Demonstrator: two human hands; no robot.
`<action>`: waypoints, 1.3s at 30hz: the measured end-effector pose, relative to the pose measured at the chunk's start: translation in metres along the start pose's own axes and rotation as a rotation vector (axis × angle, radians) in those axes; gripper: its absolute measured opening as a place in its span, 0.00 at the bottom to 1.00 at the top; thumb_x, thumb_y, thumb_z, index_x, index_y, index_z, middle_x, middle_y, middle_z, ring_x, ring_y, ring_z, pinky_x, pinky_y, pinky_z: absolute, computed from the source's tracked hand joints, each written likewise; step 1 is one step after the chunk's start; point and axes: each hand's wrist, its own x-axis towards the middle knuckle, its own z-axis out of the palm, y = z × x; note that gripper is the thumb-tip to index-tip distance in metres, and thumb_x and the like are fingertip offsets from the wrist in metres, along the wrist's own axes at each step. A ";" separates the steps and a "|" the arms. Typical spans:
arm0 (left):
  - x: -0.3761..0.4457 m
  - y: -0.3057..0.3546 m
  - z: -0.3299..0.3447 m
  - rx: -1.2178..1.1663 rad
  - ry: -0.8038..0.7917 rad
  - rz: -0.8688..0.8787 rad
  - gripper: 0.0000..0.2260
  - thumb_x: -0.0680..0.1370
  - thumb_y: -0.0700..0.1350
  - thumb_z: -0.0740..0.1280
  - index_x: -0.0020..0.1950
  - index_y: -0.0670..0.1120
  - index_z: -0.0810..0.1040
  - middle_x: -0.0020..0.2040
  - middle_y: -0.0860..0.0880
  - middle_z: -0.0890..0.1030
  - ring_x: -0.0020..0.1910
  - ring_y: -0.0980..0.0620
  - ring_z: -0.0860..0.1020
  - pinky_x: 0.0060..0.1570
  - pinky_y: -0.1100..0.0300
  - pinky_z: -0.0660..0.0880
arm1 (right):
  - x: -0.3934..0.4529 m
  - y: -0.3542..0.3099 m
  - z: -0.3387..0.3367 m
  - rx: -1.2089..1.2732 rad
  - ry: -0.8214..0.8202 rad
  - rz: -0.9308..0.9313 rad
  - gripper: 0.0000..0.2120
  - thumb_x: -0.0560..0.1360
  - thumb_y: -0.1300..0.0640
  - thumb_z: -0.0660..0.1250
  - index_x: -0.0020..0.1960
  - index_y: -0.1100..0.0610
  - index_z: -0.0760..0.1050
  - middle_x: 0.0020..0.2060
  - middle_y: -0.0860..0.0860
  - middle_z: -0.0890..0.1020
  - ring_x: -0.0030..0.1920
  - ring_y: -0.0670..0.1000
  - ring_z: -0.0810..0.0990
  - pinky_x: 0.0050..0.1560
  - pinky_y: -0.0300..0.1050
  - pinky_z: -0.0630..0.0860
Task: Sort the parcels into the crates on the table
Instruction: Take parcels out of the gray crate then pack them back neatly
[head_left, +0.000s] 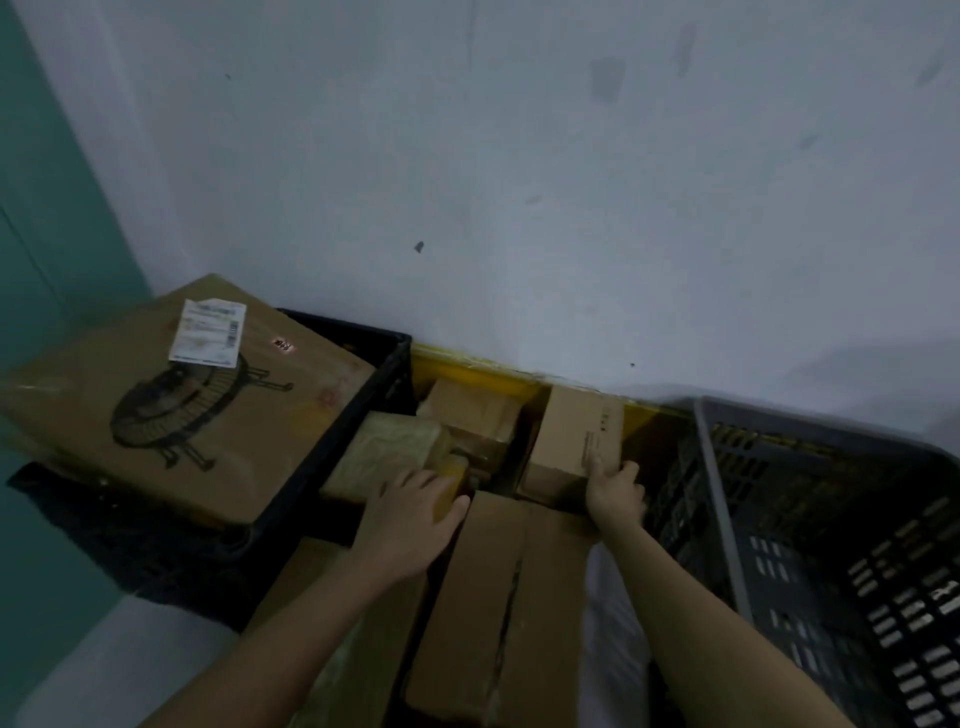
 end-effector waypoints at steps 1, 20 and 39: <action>-0.002 -0.002 0.000 -0.005 0.002 0.001 0.26 0.81 0.66 0.46 0.76 0.58 0.64 0.75 0.56 0.66 0.76 0.51 0.59 0.72 0.47 0.56 | 0.000 -0.001 -0.001 0.004 -0.010 0.004 0.30 0.82 0.40 0.57 0.75 0.58 0.57 0.73 0.62 0.64 0.71 0.66 0.63 0.66 0.63 0.66; -0.054 0.048 0.038 -0.557 -0.078 -0.067 0.24 0.82 0.59 0.58 0.77 0.54 0.62 0.79 0.53 0.58 0.77 0.51 0.58 0.74 0.46 0.63 | -0.091 0.053 -0.005 0.244 -0.010 -0.082 0.10 0.80 0.53 0.65 0.58 0.49 0.65 0.51 0.48 0.76 0.45 0.45 0.76 0.37 0.42 0.73; -0.056 0.076 0.045 -0.719 -0.135 -0.393 0.32 0.81 0.50 0.64 0.81 0.48 0.51 0.79 0.44 0.58 0.75 0.40 0.63 0.71 0.42 0.65 | -0.172 0.102 -0.022 0.354 -0.354 0.060 0.28 0.82 0.50 0.63 0.78 0.51 0.56 0.71 0.55 0.71 0.65 0.58 0.75 0.66 0.57 0.74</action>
